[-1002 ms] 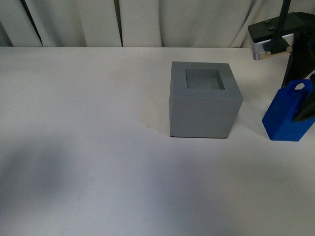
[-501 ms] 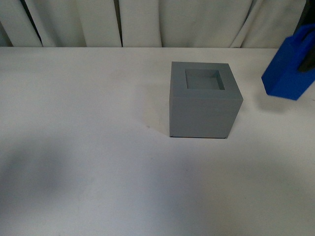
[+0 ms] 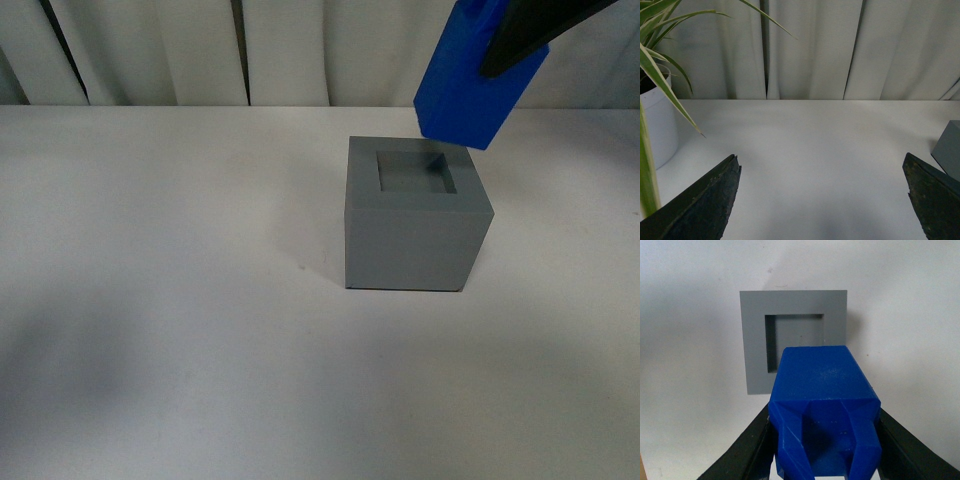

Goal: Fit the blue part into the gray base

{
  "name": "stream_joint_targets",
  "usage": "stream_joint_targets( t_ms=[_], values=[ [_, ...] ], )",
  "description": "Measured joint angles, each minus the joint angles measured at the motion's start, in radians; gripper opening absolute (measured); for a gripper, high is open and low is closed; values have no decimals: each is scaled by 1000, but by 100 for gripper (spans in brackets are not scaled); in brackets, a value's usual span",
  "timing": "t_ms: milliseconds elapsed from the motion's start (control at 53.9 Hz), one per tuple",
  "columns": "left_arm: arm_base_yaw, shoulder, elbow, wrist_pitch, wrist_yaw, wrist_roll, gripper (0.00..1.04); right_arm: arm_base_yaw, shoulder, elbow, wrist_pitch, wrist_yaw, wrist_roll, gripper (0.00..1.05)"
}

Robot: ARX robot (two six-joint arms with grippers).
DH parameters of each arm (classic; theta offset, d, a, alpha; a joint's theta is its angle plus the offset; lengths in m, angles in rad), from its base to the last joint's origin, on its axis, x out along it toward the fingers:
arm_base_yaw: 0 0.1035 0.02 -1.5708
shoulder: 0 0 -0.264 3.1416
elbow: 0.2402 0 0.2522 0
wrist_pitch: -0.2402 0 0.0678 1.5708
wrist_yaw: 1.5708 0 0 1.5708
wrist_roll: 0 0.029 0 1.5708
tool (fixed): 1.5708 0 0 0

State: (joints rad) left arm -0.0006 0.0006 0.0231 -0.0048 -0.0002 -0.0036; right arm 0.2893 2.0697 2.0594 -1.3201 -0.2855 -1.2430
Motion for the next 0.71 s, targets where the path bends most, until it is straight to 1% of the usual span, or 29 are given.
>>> stream_joint_targets(
  t_ms=[371,705],
  values=[
    [0,0,0,0,0,0,99,56,66,53,-17,7,18,46],
    [0,0,0,0,0,0,99,65,73,55,-40,29,17,46]
  ],
)
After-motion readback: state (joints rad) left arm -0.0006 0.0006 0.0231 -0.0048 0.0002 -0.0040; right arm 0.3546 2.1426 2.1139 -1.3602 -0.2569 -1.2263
